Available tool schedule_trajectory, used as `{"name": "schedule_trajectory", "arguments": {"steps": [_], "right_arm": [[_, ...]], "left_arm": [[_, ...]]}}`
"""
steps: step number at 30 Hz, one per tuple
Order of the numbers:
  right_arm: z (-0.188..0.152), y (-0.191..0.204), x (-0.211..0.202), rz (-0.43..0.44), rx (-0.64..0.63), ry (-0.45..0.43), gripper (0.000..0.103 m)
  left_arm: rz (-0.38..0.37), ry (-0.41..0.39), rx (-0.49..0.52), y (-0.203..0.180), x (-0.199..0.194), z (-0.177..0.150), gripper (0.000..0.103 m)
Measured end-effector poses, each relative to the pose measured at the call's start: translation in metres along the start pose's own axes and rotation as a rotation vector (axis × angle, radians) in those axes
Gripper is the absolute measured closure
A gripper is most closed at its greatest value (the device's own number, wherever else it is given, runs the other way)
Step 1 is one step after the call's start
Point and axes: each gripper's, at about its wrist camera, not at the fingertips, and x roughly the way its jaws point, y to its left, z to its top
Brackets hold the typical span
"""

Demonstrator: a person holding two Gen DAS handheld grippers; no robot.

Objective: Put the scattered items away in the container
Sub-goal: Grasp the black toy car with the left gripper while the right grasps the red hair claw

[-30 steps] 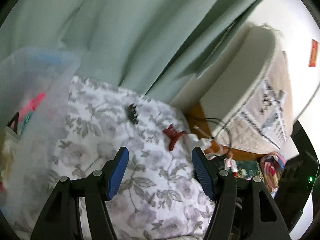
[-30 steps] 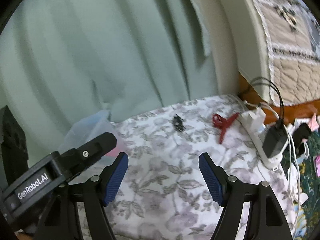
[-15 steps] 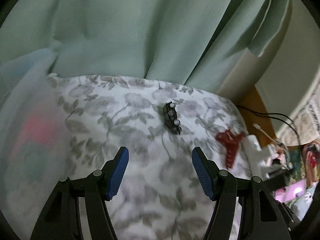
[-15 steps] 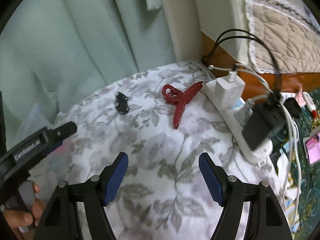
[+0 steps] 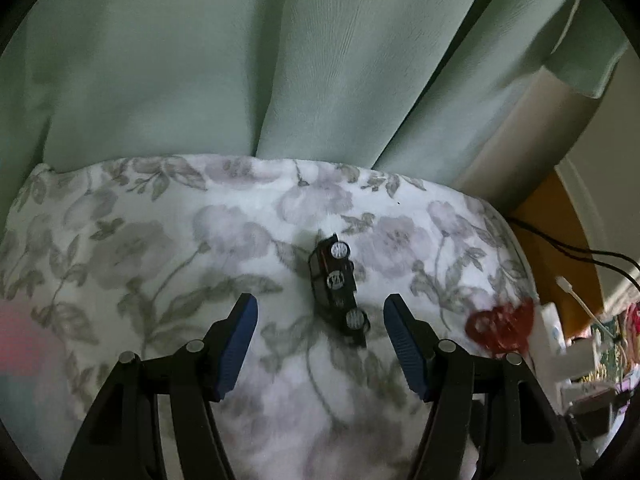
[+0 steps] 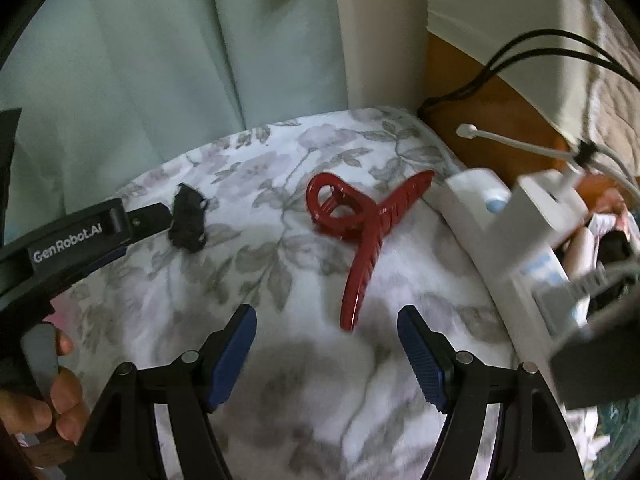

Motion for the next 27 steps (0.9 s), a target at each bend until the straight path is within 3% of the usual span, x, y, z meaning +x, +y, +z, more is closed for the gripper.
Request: {"name": "schedule_trajectory", "arguments": {"steps": [2,9,14,16,19,22,27], "right_arm": [[0.005,-0.001,0.008,-0.035,0.005,-0.006,0.027],[0.021,0.006,0.029,-0.033,-0.007,-0.031,0.027],[0.028,0.007,0.045,-0.047,0.017,-0.047,0.027],[0.029,0.009,0.048,-0.06,0.014,-0.052,0.028],[0.029,0.009,0.048,-0.084,0.006,-0.057,0.045],[0.026,0.006,0.045,-0.072,0.005,-0.054,0.047],[0.008,0.0,0.034,-0.025,0.036,-0.014,0.053]], "left_arm": [[0.005,0.013,0.001,-0.002,0.011,0.002,0.036],[0.024,0.041,0.001,-0.001,0.035,0.007,0.038],[0.039,0.034,-0.02,0.005,0.035,0.007,0.054],[0.048,0.036,-0.036,0.009,0.034,0.008,0.073],[0.042,0.044,-0.063,0.014,0.031,0.006,0.073],[0.054,0.049,-0.042,0.012,0.026,-0.004,0.073],[0.006,0.075,-0.059,0.015,0.005,-0.034,0.075]]}}
